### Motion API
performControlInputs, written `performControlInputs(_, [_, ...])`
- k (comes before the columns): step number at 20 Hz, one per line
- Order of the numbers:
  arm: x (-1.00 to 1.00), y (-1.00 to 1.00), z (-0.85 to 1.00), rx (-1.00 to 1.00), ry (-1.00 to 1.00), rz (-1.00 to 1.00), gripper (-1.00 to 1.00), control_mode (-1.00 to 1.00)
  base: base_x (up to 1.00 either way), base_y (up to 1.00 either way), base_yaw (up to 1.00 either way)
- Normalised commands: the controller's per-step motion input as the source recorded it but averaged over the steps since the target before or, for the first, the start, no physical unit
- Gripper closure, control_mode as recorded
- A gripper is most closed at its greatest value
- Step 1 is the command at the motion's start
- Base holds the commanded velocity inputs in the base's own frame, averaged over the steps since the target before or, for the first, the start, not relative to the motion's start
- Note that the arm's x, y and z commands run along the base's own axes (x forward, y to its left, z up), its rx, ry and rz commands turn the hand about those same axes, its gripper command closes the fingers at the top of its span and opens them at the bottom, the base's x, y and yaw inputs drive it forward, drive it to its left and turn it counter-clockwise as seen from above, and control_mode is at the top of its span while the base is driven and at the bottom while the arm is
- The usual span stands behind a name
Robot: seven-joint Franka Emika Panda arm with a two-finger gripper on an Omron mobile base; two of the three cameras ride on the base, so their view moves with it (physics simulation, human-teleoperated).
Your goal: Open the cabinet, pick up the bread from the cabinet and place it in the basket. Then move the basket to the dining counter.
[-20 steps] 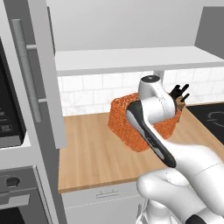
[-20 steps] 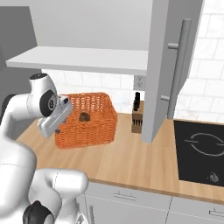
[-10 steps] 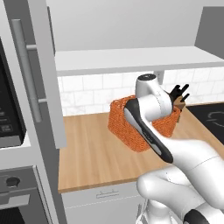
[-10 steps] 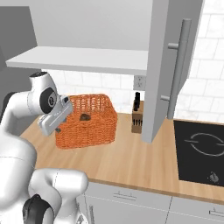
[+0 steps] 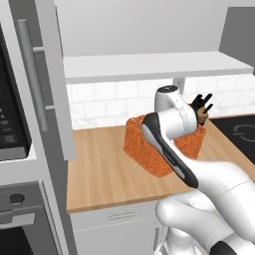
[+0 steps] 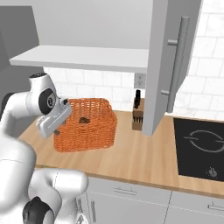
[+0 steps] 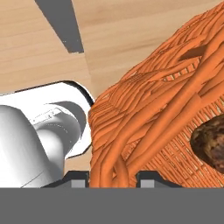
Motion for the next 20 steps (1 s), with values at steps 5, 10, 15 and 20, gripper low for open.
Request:
performControlInputs(5, [0.0,0.0,0.0,0.0,0.0,0.0,1.0,1.0,-1.0,0.0,0.0])
performControlInputs(10, [0.0,0.0,0.0,0.0,0.0,0.0,1.0,1.0,-1.0,0.0,0.0])
performControlInputs(15, [0.0,0.0,0.0,0.0,0.0,0.0,1.0,1.0,-0.74,-0.03,-0.23])
performControlInputs(20, [0.0,0.0,0.0,0.0,0.0,0.0,1.0,1.0,0.0,0.13,-0.95])
